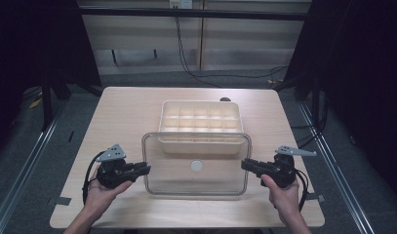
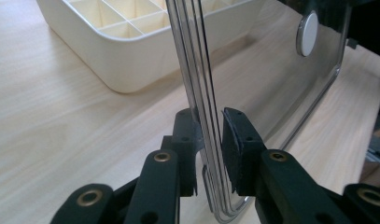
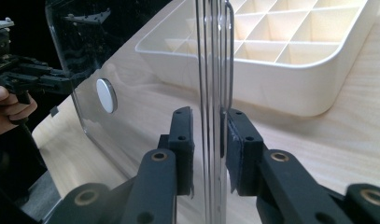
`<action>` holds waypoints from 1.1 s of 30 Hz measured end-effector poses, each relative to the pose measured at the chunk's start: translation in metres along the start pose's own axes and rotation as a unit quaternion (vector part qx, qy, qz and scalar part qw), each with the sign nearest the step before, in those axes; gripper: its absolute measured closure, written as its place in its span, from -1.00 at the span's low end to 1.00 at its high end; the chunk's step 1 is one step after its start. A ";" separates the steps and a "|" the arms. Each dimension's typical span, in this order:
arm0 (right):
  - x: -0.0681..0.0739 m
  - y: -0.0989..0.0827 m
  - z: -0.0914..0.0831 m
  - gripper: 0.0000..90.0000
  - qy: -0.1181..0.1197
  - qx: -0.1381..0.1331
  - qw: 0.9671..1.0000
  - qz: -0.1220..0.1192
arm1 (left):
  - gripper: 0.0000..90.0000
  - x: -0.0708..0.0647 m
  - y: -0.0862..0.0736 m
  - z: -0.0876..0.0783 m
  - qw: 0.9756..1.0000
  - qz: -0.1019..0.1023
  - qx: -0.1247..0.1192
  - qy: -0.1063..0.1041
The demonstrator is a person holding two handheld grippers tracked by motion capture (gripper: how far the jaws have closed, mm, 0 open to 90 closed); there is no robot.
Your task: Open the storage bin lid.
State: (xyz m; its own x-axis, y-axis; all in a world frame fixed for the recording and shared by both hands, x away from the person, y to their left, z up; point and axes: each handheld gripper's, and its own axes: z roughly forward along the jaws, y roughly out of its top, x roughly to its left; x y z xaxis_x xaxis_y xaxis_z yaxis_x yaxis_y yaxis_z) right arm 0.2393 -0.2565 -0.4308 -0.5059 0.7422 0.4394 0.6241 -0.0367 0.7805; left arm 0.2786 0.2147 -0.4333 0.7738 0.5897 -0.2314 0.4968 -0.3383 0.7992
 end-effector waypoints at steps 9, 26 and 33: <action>0.003 -0.010 0.004 0.65 0.001 0.018 1.000 -0.006 | 0.68 -0.004 -0.013 -0.004 1.000 -0.002 0.016 0.003; 0.000 -0.024 0.010 0.65 0.003 0.037 0.999 0.001 | 0.60 -0.007 -0.024 0.000 1.000 0.000 0.030 0.001; -0.005 -0.026 0.017 0.60 0.002 0.046 0.999 0.005 | 0.52 -0.007 -0.028 0.002 0.999 0.011 0.040 0.000</action>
State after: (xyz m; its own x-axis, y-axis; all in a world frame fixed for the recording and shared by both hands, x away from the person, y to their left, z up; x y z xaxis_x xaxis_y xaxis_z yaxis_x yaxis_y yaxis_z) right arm 0.2358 -0.2478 -0.4603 -0.5022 0.7395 0.4483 0.6804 0.0180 0.7326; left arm 0.2600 0.2182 -0.4552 0.7851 0.5811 -0.2145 0.5096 -0.4090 0.7570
